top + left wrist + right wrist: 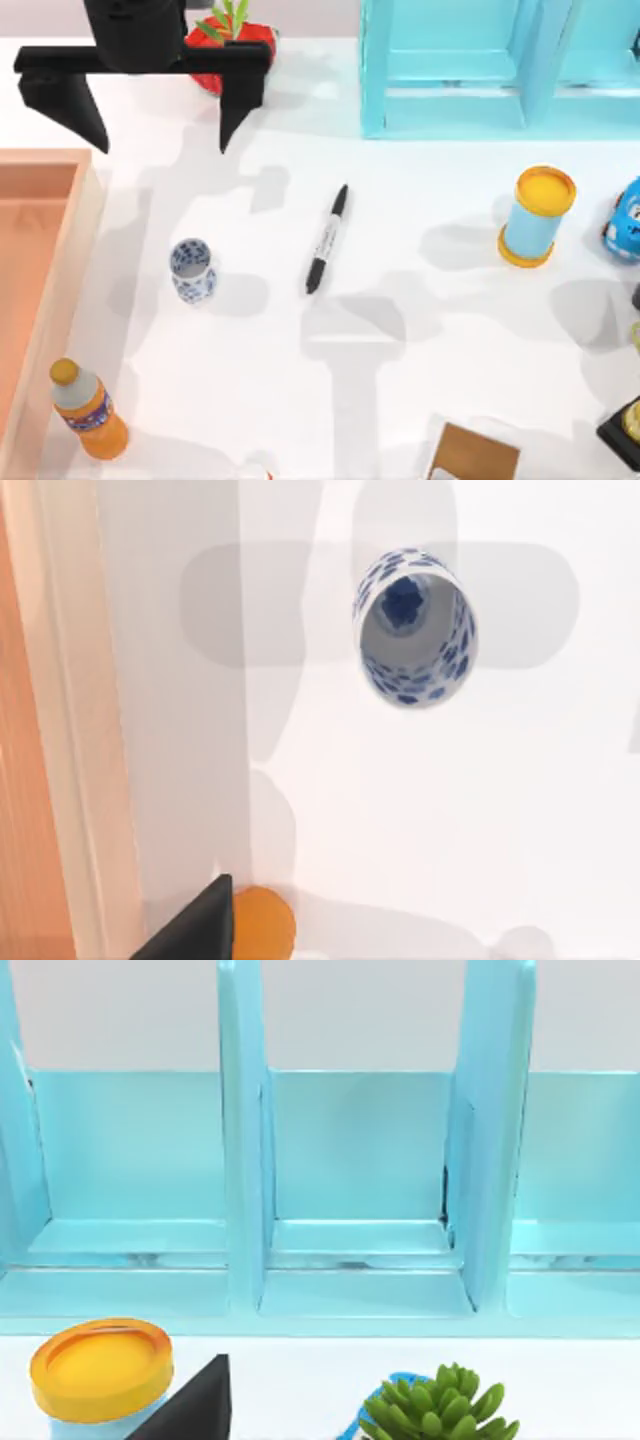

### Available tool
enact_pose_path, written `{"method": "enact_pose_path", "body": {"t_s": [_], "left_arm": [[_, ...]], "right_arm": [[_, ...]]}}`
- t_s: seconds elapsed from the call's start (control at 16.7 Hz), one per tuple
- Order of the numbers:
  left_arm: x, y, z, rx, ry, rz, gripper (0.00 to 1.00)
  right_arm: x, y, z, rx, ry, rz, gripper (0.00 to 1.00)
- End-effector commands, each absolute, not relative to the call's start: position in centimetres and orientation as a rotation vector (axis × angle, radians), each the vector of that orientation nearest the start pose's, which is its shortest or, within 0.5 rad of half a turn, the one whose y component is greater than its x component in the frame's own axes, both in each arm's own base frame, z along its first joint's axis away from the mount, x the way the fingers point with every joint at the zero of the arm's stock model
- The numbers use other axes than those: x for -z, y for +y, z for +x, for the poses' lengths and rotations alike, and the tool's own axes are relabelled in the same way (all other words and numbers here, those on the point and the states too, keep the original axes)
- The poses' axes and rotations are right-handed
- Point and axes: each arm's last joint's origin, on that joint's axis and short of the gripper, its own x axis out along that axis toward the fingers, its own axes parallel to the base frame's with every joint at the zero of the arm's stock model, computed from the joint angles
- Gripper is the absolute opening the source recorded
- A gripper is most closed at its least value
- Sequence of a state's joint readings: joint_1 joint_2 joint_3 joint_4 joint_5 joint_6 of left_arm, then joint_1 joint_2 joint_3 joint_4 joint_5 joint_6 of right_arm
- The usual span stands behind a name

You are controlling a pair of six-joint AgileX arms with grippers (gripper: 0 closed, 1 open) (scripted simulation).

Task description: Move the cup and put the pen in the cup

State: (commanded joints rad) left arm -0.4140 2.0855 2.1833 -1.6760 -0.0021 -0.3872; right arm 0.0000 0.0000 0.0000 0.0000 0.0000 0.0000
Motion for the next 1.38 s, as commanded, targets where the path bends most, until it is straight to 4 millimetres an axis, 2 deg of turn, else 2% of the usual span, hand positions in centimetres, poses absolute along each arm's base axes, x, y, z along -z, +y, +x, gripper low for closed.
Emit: {"method": "enact_pose_path", "body": {"t_s": [0.18,0.36,0.54,0.72,0.9,1.02,1.14,1.38], "left_arm": [[-31.4,-15.2,36.3,0.008,1.576,0.019,1.00],[-30.4,-16.9,37.2,0.016,1.581,0.057,1.00],[-27.9,-20.5,38.9,0.034,1.584,0.131,1.00],[-24.2,-24.9,40.2,0.060,1.569,0.215,1.00],[-20.5,-28.7,40.3,0.086,1.548,0.293,1.00],[-18.8,-30.3,40.0,0.098,1.539,0.330,1.00],[-18.1,-31.0,39.8,0.104,1.534,0.347,1.00],[-17.9,-30.9,39.9,0.100,1.540,0.344,1.00]], "right_arm": [[-16.0,-0.1,10.6,0.000,0.000,0.000,1.00],[-16.0,-0.1,10.6,0.000,0.000,0.000,1.00],[-16.0,-0.1,10.6,0.000,0.000,0.000,1.00],[-16.0,-0.1,10.6,0.000,0.000,0.000,1.00],[-16.0,-0.1,10.6,0.000,0.000,0.000,1.00],[-16.0,-0.1,10.6,0.000,0.000,0.000,1.00],[-16.0,-0.1,10.6,0.000,0.000,0.000,1.00],[-16.0,-0.1,10.6,0.000,0.000,0.000,1.00]]}}
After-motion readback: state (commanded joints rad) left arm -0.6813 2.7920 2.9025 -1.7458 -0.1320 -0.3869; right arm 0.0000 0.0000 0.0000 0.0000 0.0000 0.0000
